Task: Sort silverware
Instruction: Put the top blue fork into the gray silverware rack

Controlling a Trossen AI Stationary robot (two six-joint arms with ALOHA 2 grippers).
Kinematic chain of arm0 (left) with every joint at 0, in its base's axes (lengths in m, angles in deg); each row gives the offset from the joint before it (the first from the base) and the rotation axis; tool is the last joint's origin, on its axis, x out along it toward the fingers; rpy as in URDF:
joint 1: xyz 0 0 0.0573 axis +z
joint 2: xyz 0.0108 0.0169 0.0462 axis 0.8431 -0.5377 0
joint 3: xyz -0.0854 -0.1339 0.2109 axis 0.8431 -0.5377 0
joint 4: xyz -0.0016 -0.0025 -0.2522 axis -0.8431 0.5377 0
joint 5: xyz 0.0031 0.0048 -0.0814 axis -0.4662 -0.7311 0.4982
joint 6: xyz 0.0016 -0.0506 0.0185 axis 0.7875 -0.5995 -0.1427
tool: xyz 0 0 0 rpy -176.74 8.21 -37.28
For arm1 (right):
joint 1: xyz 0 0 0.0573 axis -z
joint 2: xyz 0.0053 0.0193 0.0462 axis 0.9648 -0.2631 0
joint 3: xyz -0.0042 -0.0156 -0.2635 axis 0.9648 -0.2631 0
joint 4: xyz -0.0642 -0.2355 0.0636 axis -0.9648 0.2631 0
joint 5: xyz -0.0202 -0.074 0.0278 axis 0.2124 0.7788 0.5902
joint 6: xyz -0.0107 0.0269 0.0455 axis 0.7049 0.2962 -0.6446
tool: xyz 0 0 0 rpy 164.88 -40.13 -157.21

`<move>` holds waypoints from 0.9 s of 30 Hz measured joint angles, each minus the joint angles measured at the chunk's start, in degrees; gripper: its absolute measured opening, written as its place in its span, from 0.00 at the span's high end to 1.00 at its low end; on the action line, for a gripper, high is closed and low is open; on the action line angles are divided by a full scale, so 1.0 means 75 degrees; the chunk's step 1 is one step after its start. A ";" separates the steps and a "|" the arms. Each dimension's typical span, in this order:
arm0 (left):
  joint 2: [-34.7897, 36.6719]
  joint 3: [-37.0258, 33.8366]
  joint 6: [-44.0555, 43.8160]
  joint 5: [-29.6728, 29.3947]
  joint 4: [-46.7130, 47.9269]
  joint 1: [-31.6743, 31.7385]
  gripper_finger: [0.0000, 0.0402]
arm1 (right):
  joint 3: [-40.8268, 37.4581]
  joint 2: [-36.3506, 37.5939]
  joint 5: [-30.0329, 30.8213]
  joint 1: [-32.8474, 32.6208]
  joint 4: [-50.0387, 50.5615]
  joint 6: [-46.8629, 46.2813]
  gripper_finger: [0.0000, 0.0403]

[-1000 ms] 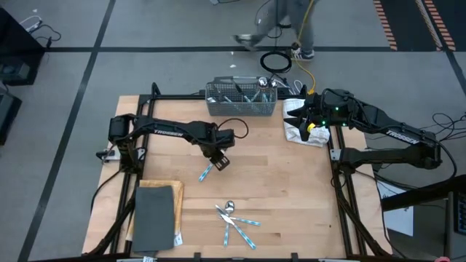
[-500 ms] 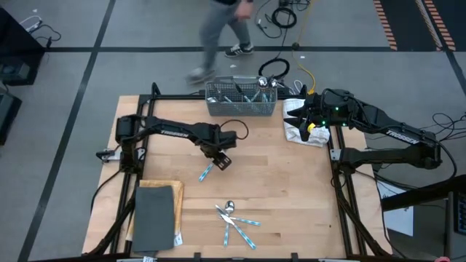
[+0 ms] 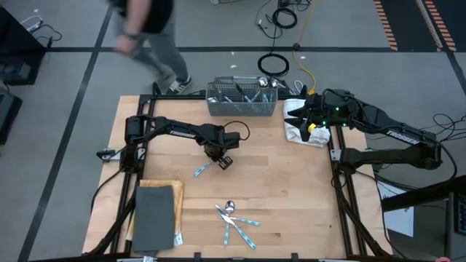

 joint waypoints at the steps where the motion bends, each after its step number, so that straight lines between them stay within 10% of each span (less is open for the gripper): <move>1: 0.0000 0.0008 -0.0026 -0.0015 -0.0024 0.0000 0.95 | 0.0000 0.0000 0.0000 0.0000 0.0021 0.0000 0.62; 13: 0.1443 0.0504 -0.0513 -0.0164 -0.0451 -0.0017 0.97 | 0.0000 0.0000 0.0039 0.0000 0.0256 0.0000 0.62; 27: 0.3205 0.0522 0.1421 -0.4815 -0.4680 0.0430 0.97 | 0.0000 0.0000 0.0038 0.0000 0.0238 -0.0012 0.62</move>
